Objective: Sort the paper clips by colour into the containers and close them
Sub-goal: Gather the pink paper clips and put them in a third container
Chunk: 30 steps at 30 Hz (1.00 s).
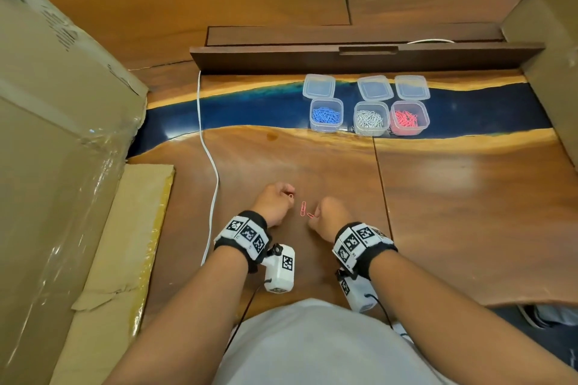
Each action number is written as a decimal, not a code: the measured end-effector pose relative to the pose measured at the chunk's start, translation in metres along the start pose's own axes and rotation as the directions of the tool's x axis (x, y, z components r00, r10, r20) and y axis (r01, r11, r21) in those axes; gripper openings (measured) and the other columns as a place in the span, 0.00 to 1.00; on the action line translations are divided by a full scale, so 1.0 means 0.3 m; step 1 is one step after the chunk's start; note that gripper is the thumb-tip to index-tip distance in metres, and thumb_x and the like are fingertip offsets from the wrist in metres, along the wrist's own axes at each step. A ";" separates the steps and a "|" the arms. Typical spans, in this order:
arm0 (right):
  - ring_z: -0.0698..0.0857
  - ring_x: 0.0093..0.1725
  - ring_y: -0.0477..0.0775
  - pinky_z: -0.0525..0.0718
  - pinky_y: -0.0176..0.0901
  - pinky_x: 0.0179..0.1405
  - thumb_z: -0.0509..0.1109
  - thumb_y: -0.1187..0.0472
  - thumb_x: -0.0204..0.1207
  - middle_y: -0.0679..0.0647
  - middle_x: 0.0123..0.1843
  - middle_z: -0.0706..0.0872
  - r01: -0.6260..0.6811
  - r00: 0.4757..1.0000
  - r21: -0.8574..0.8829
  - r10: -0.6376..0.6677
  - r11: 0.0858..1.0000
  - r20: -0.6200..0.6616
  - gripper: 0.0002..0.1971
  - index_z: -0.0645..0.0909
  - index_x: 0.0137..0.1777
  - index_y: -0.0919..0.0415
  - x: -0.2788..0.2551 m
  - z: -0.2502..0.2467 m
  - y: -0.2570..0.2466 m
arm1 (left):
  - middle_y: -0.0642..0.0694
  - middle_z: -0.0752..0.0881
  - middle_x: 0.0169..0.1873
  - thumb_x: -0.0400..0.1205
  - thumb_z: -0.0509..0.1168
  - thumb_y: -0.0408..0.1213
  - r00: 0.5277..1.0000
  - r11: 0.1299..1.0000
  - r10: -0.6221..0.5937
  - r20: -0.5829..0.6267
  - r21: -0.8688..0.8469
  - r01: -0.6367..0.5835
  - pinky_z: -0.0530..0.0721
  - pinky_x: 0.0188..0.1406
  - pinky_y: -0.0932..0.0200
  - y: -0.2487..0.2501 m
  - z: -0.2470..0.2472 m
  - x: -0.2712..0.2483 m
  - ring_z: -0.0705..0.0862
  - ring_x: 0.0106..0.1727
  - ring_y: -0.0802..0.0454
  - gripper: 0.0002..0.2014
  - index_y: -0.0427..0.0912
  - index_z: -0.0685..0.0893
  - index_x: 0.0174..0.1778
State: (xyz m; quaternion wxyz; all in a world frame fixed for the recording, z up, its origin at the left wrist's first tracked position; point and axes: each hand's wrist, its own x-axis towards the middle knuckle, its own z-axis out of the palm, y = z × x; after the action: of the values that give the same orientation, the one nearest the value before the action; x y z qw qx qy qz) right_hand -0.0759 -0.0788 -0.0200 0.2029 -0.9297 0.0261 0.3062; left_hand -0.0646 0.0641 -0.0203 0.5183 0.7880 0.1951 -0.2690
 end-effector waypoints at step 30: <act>0.76 0.25 0.51 0.76 0.40 0.20 0.62 0.76 0.74 0.57 0.30 0.79 -0.250 0.962 0.883 -0.005 0.398 0.274 0.08 0.81 0.47 0.69 -0.089 -0.157 0.335 | 0.38 0.85 0.48 0.80 0.60 0.30 0.973 0.899 0.003 -0.232 0.426 0.099 0.81 0.49 0.52 0.076 0.215 -0.026 0.84 0.53 0.37 0.05 0.39 0.81 0.45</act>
State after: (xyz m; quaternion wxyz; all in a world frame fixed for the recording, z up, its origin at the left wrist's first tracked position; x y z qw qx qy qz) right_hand -0.0885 -0.1914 -0.0065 0.6538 -0.6216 0.2328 0.3633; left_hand -0.0716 -0.0043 -0.0196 0.2970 0.9041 0.2074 -0.2266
